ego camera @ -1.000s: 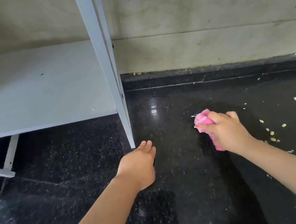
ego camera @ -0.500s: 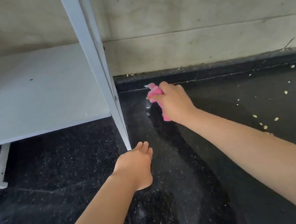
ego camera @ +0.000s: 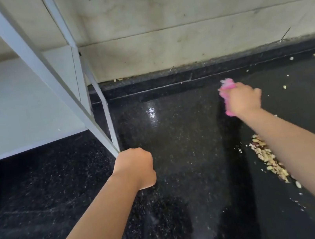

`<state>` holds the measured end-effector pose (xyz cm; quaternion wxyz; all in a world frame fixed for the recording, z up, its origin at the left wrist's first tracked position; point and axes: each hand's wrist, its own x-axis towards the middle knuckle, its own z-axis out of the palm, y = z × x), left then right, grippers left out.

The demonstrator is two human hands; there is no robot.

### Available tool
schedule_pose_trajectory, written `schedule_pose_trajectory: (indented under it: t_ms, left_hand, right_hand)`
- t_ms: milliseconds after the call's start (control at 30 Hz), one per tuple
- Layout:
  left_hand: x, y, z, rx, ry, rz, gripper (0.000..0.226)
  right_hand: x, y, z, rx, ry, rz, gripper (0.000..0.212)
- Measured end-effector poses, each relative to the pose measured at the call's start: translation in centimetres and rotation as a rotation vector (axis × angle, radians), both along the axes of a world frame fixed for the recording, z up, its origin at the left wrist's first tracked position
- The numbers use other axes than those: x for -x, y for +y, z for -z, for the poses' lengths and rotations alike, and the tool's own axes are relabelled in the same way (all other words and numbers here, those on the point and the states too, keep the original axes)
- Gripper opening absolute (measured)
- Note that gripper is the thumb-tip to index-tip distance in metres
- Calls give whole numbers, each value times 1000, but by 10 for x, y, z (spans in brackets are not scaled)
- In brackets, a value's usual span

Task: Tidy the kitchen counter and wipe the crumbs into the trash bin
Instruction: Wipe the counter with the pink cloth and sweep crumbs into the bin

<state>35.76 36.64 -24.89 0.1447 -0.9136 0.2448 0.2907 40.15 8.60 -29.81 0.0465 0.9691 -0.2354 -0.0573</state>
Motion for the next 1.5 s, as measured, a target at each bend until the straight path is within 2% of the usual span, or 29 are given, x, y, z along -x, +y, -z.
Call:
schedule_pose_trajectory:
  t_ms: [67,133,233,333,400,533,600,667,733,833,933,1067,1200,1367,1500]
  left_hand:
    - [1,0,0,12,4,-12,20]
    - [1,0,0,17,-1,-31,24]
    - [7,-1,7,-7,25,-26,34]
    - [11,7,9,-30,83,-50,54]
    - [15,15,9,-27,98,-45,56]
    - [44,13,10,53,15,-60,53]
    - [66,-1,10,129,-5,-65,53]
    - [86,-14,11,171,-5,-84,53]
    - [99,-25,15,201,-1,-138,53]
    - [116,-43,18,215,3,-192,53]
    - [133,-61,19,205,-3,-256,55]
    - [158,-82,14,219,-24,-390,56]
    - [187,-103,12,235,-48,-526,56]
    - [208,-128,18,218,-13,-646,54]
    - [201,-135,16,124,39,-617,50]
  right_hand:
    - [25,-38,-1,10,25,88,38]
    - [41,-57,-7,3,80,78,42]
    - [46,-54,-22,-64,97,29,48]
    - [49,-28,-43,-61,54,-39,50]
    - [62,-7,-55,-123,18,-127,56]
    - [106,47,-54,-307,-61,-397,62]
    - [131,72,-43,-286,-112,-566,65]
    - [150,89,-37,-216,-46,-656,60]
    - [159,92,-33,-153,67,-649,58]
    - [158,59,-21,-194,103,-539,47]
    - [151,8,-18,-189,-7,-381,33]
    - [142,-58,-23,-142,9,-207,35]
    - [142,-96,-25,-236,-38,-108,35]
    - [150,-92,-36,-404,-188,-261,52]
    - [146,-56,-39,-430,-197,-523,47]
